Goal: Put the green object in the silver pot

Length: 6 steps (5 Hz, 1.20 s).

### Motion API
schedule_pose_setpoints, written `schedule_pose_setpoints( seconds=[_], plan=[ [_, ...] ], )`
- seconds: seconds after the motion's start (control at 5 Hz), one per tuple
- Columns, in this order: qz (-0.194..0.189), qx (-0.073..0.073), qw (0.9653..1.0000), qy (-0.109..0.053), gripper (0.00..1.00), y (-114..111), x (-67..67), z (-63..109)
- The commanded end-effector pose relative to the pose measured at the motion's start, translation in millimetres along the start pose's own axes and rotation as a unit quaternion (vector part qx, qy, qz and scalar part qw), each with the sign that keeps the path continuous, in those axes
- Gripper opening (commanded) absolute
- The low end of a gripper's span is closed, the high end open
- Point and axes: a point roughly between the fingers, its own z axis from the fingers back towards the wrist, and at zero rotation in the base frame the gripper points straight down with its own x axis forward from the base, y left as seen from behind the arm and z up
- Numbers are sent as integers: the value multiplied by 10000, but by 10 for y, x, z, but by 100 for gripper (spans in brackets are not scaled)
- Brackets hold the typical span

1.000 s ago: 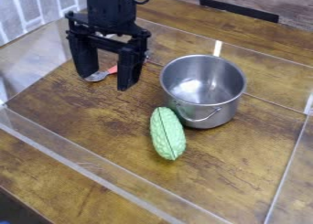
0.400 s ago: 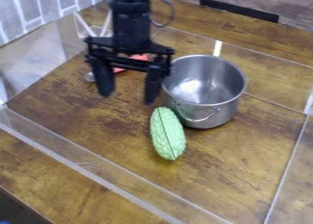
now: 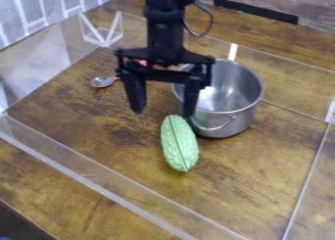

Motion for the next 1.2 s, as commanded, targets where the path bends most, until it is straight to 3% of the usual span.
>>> schedule_pose_setpoints(
  seconds=[0.0, 0.4, 0.8, 1.0],
  plan=[
    [323, -187, 9990, -254, 100, -160, 64, -3],
    [744, -236, 9966, -246, 100, -49, 52, -287],
    [1077, -257, 9936, -217, 100, -268, 41, -593],
    [859, -264, 9956, -260, 0, -286, 11, -595]
  ],
)
